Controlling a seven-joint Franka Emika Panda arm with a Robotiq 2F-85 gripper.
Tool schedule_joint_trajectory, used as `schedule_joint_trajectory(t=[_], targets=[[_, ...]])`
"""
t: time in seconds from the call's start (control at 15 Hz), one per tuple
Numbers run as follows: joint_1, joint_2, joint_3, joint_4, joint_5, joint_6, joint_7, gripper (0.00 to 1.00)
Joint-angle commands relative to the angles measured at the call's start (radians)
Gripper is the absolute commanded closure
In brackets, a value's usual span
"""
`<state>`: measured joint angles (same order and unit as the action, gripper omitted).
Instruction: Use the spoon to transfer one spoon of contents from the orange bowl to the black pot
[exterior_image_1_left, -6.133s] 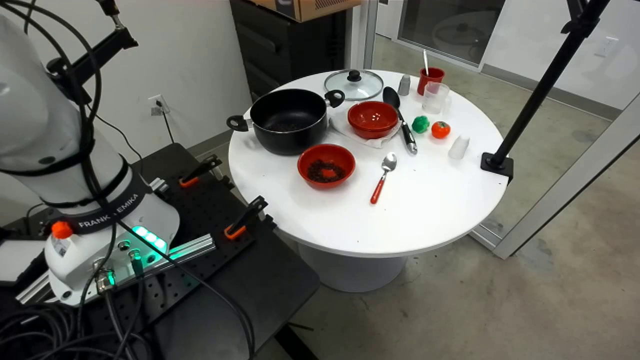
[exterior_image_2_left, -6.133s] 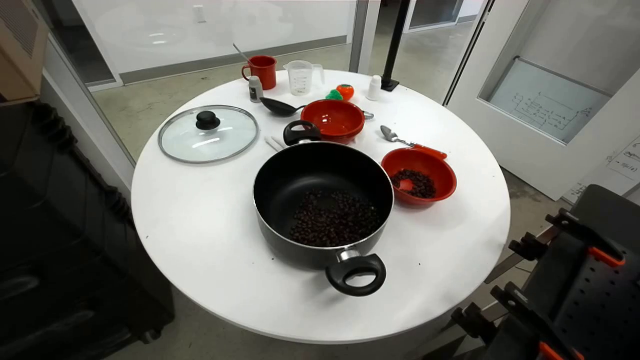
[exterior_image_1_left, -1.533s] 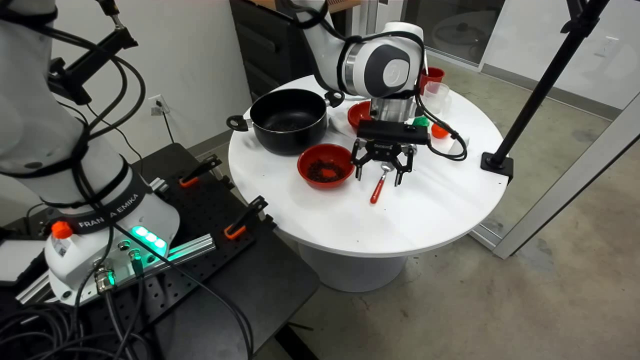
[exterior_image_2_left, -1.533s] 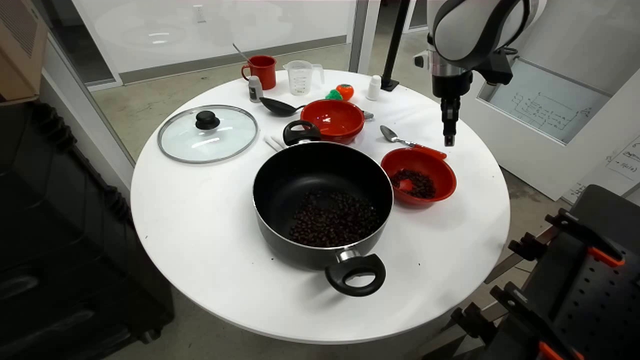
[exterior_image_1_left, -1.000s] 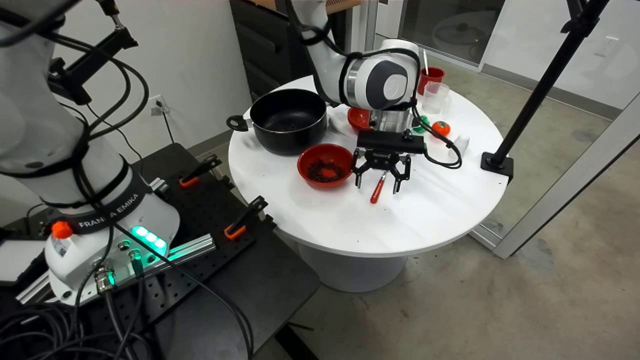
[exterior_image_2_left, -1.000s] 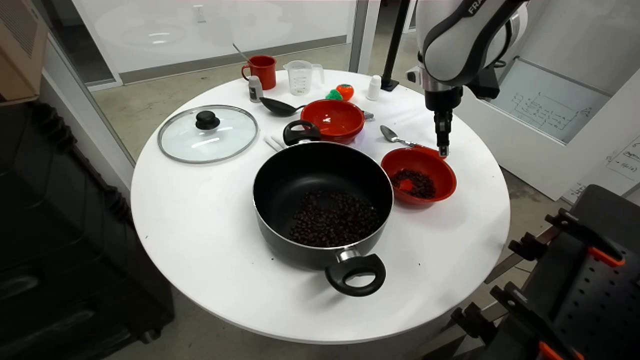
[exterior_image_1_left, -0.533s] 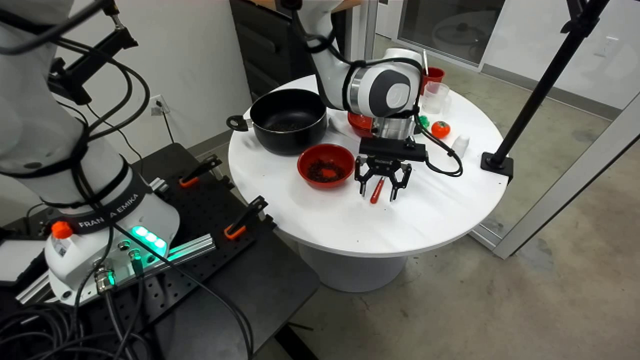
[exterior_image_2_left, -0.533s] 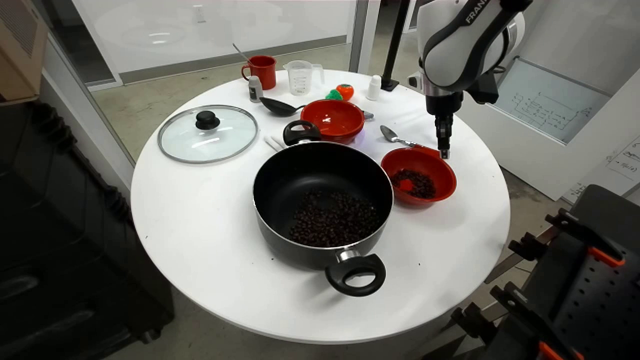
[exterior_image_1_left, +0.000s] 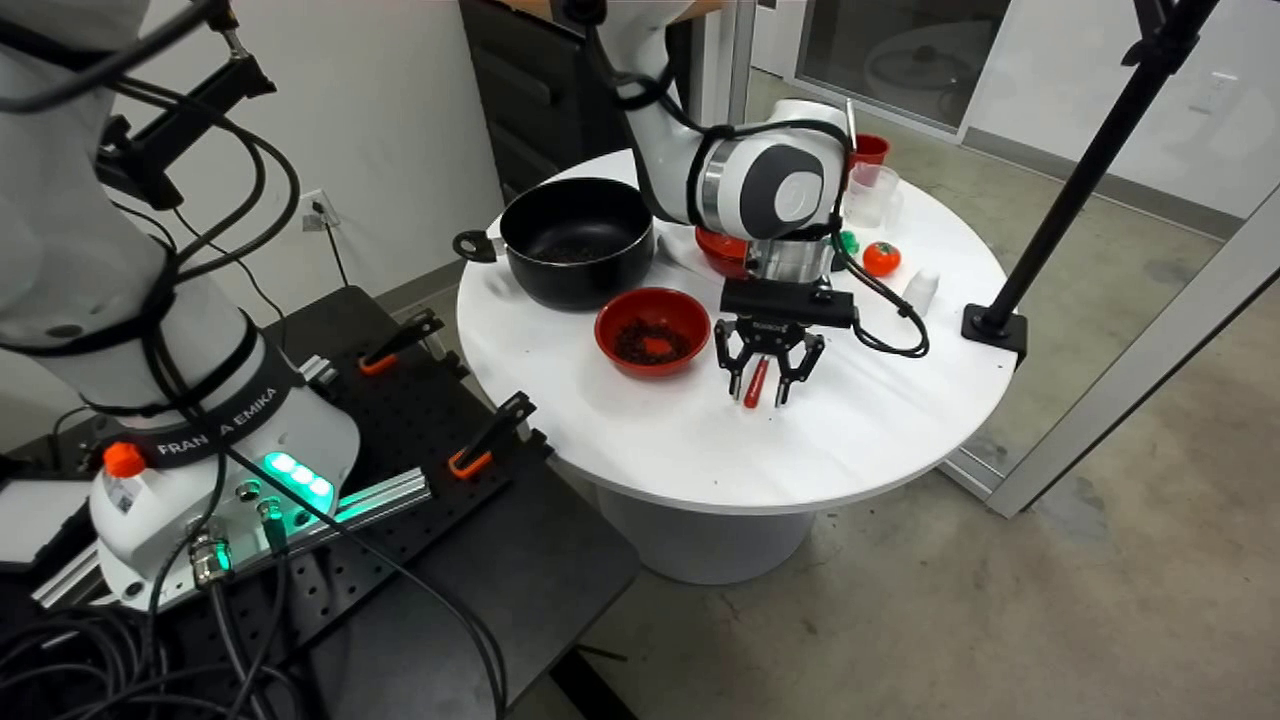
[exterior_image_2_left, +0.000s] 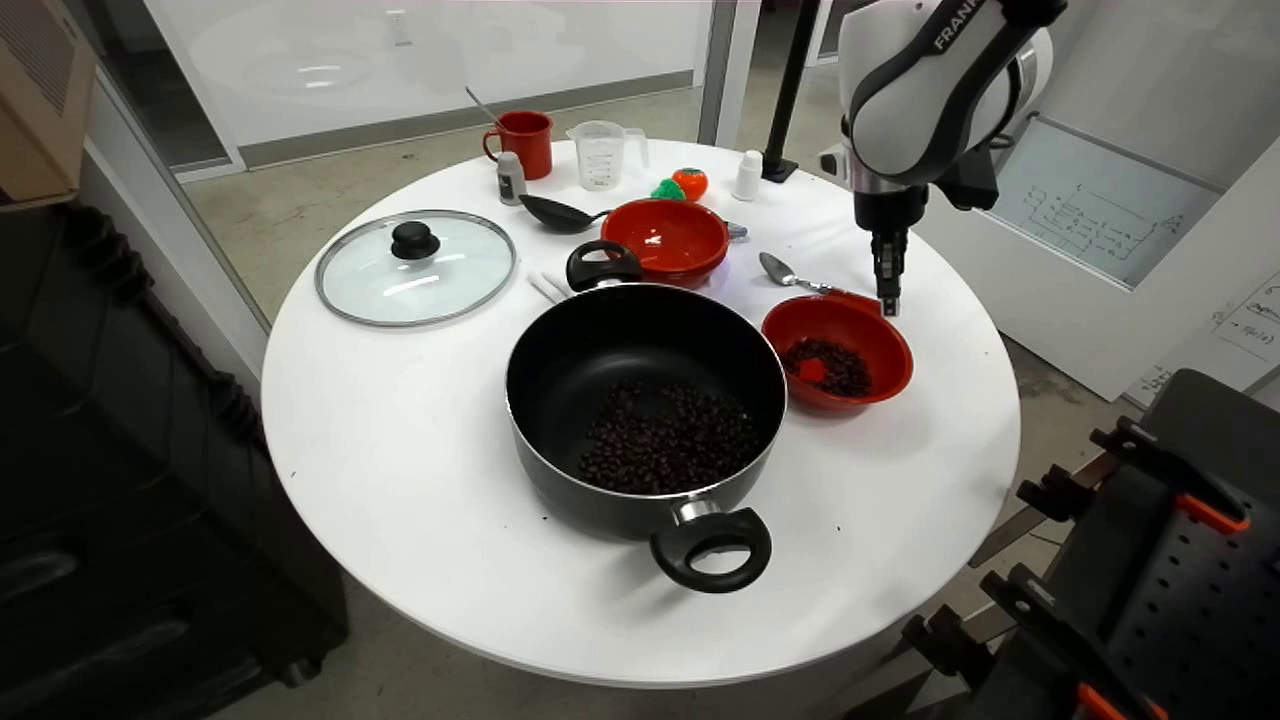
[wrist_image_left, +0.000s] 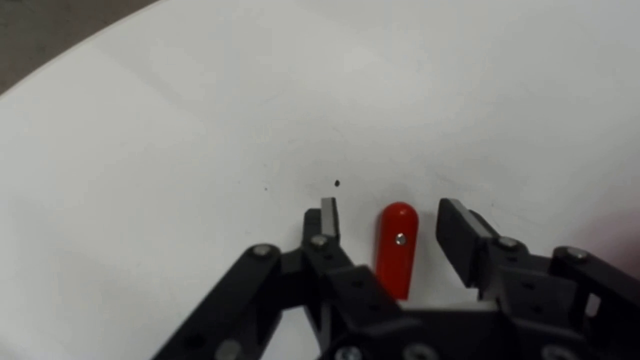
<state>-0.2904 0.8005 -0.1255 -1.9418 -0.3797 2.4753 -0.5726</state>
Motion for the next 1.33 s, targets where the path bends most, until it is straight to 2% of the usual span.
schedule_joint_trajectory(t=[0.0,0.07,0.13,0.2,0.27,0.73,0.8,0.87,1.0,1.27], targets=[[0.005,0.020,-0.003,0.004,-0.002,0.038,0.016,0.12],[0.004,0.024,-0.002,0.003,0.000,0.046,0.017,0.07],[0.003,0.027,0.000,0.003,0.001,0.052,0.015,0.23],[0.003,0.031,0.001,0.004,0.002,0.055,0.015,0.43],[0.003,0.034,0.002,0.003,0.002,0.061,0.015,0.44],[-0.002,0.001,0.008,-0.027,0.004,0.098,0.009,0.95],[-0.004,-0.011,0.009,-0.038,0.008,0.099,0.010,1.00],[-0.010,-0.021,0.015,-0.044,0.016,0.094,0.002,0.96],[-0.023,-0.048,0.025,-0.059,0.042,0.073,0.000,0.95],[-0.011,-0.122,0.001,-0.104,0.078,0.088,0.091,0.95]])
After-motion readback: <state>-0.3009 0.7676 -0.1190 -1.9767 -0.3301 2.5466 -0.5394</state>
